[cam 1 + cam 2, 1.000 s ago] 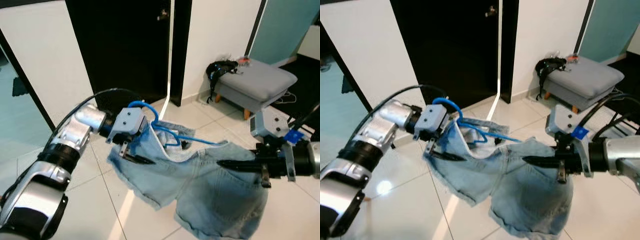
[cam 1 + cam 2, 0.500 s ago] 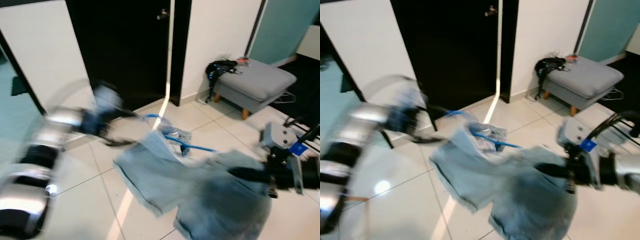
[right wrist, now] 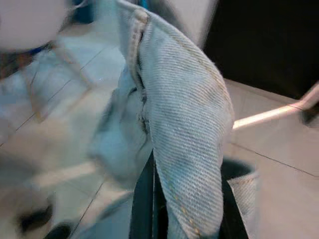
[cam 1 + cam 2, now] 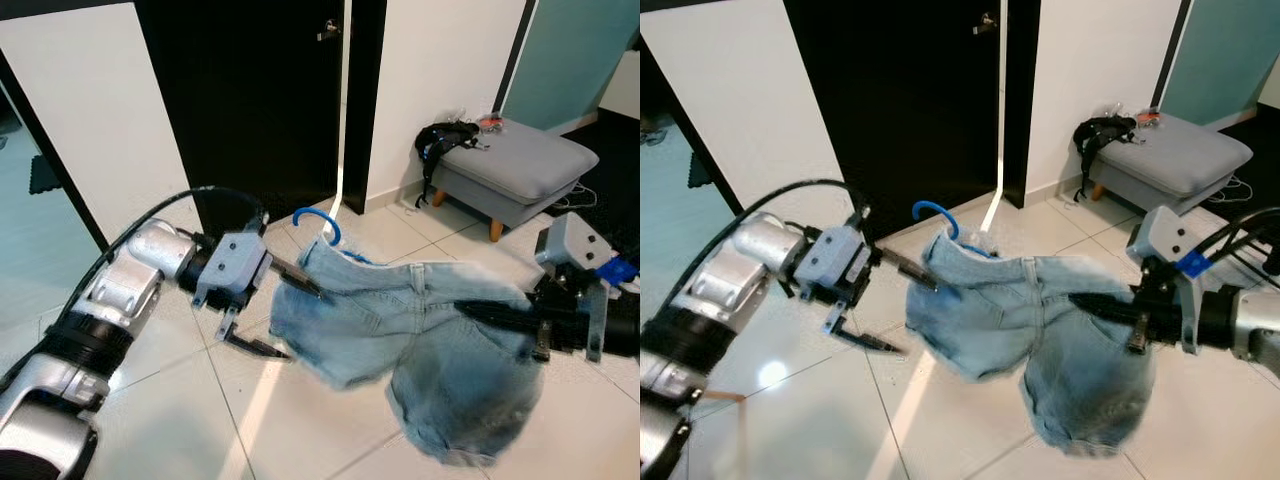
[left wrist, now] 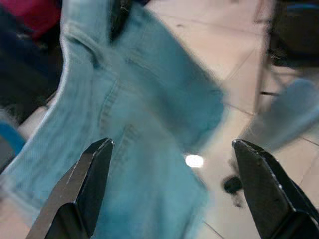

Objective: Hang hanger

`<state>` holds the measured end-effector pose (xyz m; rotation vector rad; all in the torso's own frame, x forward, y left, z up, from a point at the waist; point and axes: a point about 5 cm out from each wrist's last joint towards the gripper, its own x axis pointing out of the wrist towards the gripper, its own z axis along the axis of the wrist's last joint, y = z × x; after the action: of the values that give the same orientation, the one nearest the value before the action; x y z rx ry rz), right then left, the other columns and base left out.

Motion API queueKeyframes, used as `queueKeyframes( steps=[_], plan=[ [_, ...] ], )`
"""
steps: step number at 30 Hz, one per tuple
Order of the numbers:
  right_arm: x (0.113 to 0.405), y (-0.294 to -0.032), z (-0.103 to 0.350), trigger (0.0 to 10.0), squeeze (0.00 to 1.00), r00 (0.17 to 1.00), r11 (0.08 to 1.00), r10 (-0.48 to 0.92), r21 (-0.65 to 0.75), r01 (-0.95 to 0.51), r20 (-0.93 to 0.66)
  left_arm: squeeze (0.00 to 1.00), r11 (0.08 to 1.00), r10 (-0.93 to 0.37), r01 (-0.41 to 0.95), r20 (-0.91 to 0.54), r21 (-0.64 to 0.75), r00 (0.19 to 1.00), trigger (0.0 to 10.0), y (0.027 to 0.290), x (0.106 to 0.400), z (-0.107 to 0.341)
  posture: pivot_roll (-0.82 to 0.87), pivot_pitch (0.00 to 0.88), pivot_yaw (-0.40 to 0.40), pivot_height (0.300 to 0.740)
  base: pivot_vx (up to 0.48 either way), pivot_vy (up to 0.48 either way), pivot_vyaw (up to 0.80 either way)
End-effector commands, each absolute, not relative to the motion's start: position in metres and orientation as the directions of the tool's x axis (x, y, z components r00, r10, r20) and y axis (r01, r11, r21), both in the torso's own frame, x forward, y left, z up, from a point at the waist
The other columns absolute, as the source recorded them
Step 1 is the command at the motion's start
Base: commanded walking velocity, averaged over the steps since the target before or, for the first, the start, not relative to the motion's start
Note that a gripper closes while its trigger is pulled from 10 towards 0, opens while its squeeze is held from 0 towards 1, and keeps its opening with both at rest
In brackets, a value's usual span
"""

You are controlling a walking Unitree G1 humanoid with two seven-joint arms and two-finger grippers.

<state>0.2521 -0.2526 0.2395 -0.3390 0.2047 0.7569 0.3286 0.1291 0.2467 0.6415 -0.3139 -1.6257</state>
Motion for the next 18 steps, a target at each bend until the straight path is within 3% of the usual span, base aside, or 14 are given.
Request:
queueKeyframes(
  steps=[1,3,4,5,6,7,8,9,11,12,13,14,17,18],
  plan=[
    [0.258,-0.261,0.245,0.0,0.0,0.79,0.743,0.563,-0.27,-0.612,-0.242,0.0,-0.067,-0.984,0.833,-0.176,0.55,0.037,10.0,0.138,0.337,0.249,-0.1,0.051,0.062,0.74,0.0,0.0,0.0],
    [0.266,-0.274,0.231,0.0,0.0,0.883,0.865,0.433,-0.191,-0.463,-0.182,0.0,0.227,-0.964,0.858,-0.018,0.462,0.264,10.0,0.155,0.352,0.241,-0.09,0.055,0.065,0.74,0.0,0.0,0.0],
    [0.266,-0.274,0.231,0.0,0.0,0.883,0.865,0.433,-0.191,-0.463,-0.182,0.0,0.227,-0.964,0.858,-0.018,0.462,0.264,10.0,0.155,0.352,0.241,-0.09,0.055,0.065,0.74,0.0,0.0,0.0],
    [0.268,-0.283,0.22,0.0,0.0,0.918,0.913,0.357,-0.143,-0.382,-0.175,0.0,0.361,-0.925,0.847,0.037,0.391,0.377,10.0,0.165,0.358,0.233,-0.09,0.055,0.062,0.74,0.0,0.0,0.0],
    [0.268,-0.283,0.22,0.0,0.0,0.918,0.913,0.357,-0.143,-0.382,-0.175,0.0,0.361,-0.925,0.847,0.037,0.391,0.377,10.0,0.165,0.358,0.233,-0.09,0.055,0.062,0.74,0.0,0.0,0.0],
    [0.269,-0.296,0.204,0.0,0.0,0.951,0.958,0.256,-0.084,-0.274,-0.175,0.0,0.543,-0.838,0.8,0.105,0.254,0.536,10.0,0.183,0.364,0.218,-0.08,0.061,0.059,0.74,0.0,0.0,-0.8],
    [0.269,-0.296,0.204,0.0,0.0,0.951,0.958,0.256,-0.084,-0.274,-0.175,0.0,0.543,-0.838,0.8,0.105,0.254,0.536,10.0,0.183,0.364,0.218,-0.08,0.061,0.059,0.74,0.0,0.0,-0.8],
    [0.266,-0.314,0.179,0.0,0.0,0.978,0.994,0.103,-0.002,-0.105,-0.184,0.0,0.758,-0.644,0.652,0.155,-0.003,0.749,10.0,0.213,0.367,0.191,-0.07,0.064,0.049,0.74,0.0,0.0,-0.8],
    [0.266,-0.314,0.179,0.0,0.0,0.978,0.994,0.103,-0.002,-0.105,-0.184,0.0,0.758,-0.644,0.652,0.155,-0.003,0.749,10.0,0.213,0.367,0.191,-0.07,0.064,0.049,0.74,0.0,0.0,-0.8],
    [0.262,-0.326,0.162,0.0,0.0,0.98,0.999,-0.001,0.048,0.011,-0.197,0.0,0.839,-0.496,0.515,0.145,-0.175,0.856,10.0,0.232,0.363,0.167,-0.06,0.066,0.047,0.74,0.0,0.0,-0.8],
    [0.262,-0.326,0.162,0.0,0.0,0.98,0.999,-0.001,0.048,0.011,-0.197,0.0,0.839,-0.496,0.515,0.145,-0.175,0.856,10.0,0.232,0.363,0.167,-0.06,0.066,0.047,0.74,0.0,0.0,-0.8],
    [0.258,-0.334,0.142,0.0,0.0,0.97,0.992,-0.087,0.066,0.105,-0.229,0.0,0.885,-0.358,0.363,0.072,-0.29,0.931,10.0,0.246,0.355,0.138,-0.06,0.067,0.038,0.74,0.0,0.0,-0.8],
    [0.258,-0.334,0.142,0.0,0.0,0.97,0.992,-0.087,0.066,0.105,-0.229,0.0,0.885,-0.358,0.363,0.072,-0.29,0.931,10.0,0.246,0.355,0.138,-0.06,0.067,0.038,0.74,0.0,0.0,-0.8],
    [0.249,-0.341,0.113,0.0,0.0,0.94,0.974,-0.187,0.07,0.215,-0.286,0.0,0.92,-0.245,0.2,-0.097,-0.336,0.965,10.0,0.253,0.338,0.095,-0.05,0.067,0.028,0.74,0.0,0.0,-0.8]
  ],
)
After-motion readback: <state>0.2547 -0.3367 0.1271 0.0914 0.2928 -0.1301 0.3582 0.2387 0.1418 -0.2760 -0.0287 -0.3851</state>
